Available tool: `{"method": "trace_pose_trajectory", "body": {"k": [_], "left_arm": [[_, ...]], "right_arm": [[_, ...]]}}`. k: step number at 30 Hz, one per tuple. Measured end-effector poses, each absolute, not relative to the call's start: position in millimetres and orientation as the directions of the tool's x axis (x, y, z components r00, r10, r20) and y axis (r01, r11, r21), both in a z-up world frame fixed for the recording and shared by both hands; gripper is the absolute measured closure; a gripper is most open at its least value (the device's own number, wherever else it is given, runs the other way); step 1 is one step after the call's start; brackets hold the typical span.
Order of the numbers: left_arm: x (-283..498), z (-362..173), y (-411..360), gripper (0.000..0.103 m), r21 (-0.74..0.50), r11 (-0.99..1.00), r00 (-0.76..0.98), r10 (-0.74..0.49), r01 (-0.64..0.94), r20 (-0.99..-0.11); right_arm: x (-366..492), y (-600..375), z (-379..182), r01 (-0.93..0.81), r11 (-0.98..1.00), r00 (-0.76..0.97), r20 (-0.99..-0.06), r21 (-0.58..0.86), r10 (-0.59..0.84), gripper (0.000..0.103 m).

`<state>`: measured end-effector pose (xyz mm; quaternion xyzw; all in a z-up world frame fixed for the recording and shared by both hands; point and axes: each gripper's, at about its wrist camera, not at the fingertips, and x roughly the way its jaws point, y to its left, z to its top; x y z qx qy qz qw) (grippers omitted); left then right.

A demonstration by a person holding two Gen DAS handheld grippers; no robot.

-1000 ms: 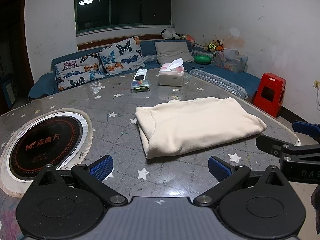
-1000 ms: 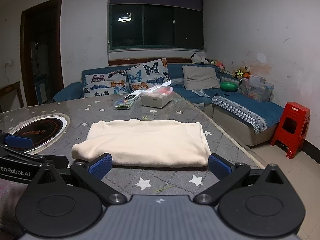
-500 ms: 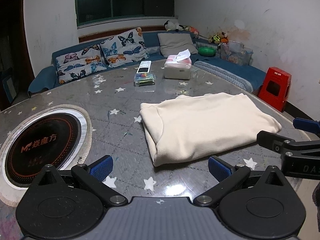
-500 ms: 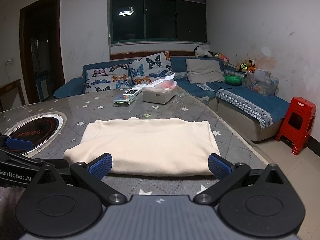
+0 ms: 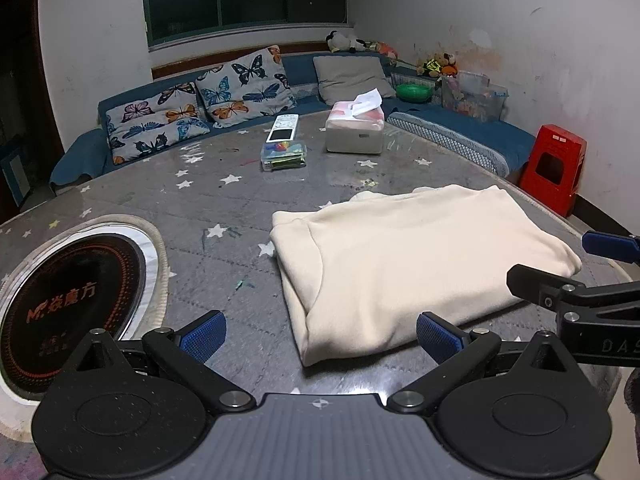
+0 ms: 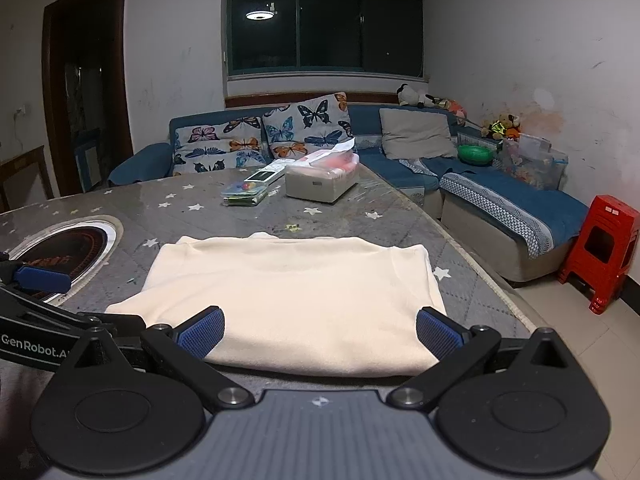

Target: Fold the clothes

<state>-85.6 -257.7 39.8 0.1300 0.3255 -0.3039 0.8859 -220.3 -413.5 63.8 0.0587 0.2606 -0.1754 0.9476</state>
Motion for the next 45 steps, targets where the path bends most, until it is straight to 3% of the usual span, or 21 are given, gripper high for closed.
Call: {"method": "trace_pose_trajectory", "body": {"k": [45], "left_arm": [[-60,28,-279,0.000,0.031,0.781,0.585,-0.440,0.623,-0.681]], "right_arm": [[-197,-437,52,0.374,0.927,0.780,-0.552,0.035,-0.294,0.000]]}}
